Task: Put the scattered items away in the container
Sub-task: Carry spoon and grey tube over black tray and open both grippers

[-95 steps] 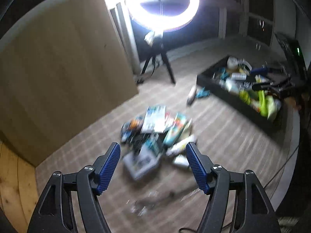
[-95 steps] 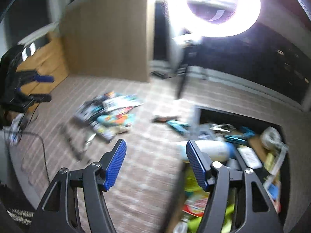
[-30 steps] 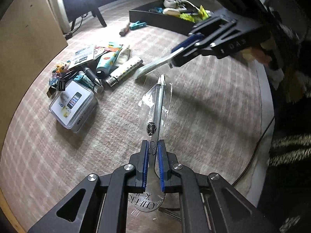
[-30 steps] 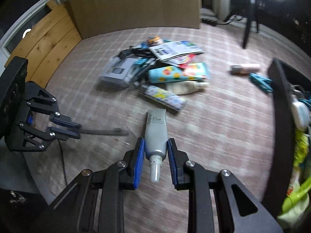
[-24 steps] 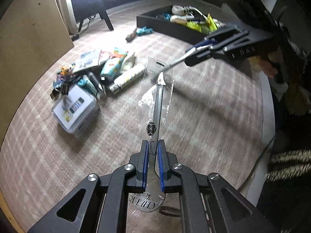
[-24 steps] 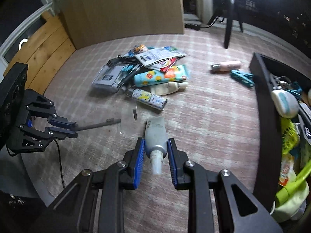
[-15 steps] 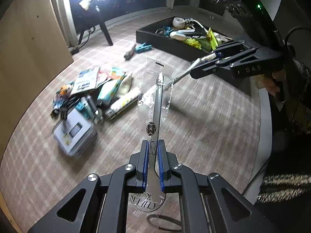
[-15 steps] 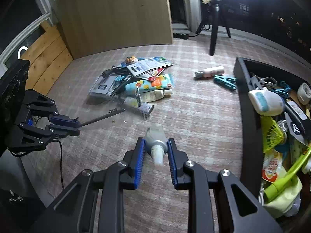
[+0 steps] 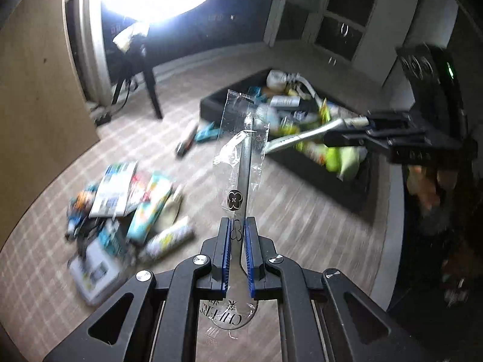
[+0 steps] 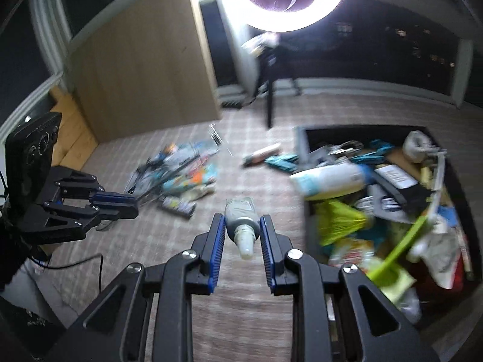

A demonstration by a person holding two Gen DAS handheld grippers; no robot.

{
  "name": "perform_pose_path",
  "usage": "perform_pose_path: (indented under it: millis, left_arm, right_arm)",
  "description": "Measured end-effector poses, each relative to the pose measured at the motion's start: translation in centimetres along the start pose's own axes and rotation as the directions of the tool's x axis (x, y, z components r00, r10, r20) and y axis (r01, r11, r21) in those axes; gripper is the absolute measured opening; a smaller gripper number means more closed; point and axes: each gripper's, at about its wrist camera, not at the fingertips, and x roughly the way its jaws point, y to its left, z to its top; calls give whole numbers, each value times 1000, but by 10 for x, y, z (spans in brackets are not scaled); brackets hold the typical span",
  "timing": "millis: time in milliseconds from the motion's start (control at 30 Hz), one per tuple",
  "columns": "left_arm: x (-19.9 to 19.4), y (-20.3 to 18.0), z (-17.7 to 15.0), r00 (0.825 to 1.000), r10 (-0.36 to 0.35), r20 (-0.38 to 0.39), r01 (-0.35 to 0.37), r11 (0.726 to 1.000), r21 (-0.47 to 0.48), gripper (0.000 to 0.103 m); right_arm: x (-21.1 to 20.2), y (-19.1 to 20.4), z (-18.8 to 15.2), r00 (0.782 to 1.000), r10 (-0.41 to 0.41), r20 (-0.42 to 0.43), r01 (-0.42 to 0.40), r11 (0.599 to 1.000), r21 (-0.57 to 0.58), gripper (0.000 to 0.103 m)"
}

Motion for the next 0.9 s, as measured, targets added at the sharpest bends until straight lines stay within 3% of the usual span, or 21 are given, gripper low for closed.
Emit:
perform_pose_path:
  millis: [167, 400, 733, 800, 833, 867, 900]
  left_arm:
    - [19, -21, 54, 998, -18, 65, 16, 1000, 21, 8]
    - [58, -50, 128, 995, -53, 89, 46, 996, 80, 8]
    - [102, -81, 183, 993, -70, 94, 59, 992, 114, 8]
    - [111, -83, 191, 993, -67, 100, 57, 994, 99, 20]
    - [117, -83, 194, 994, -58, 92, 50, 995, 88, 56]
    - [122, -84, 196, 996, -41, 83, 34, 996, 82, 84]
    - [125, -85, 197, 995, -21, 93, 14, 997, 77, 83]
  right_arm:
    - [-30, -43, 10, 993, -89, 75, 83, 994, 77, 23]
    - [-52, -103, 32, 968, -201, 148, 178, 972, 157, 23]
    - [-38, -159, 54, 946, -292, 143, 261, 944, 204, 23]
    - [-34, -167, 56, 942, -307, 137, 274, 938, 214, 24]
    - [-32, -170, 57, 943, -307, 132, 275, 937, 216, 25]
    - [-32, -174, 58, 941, -312, 131, 278, 934, 222, 31]
    - [-33, -177, 58, 936, -328, 130, 293, 927, 236, 45]
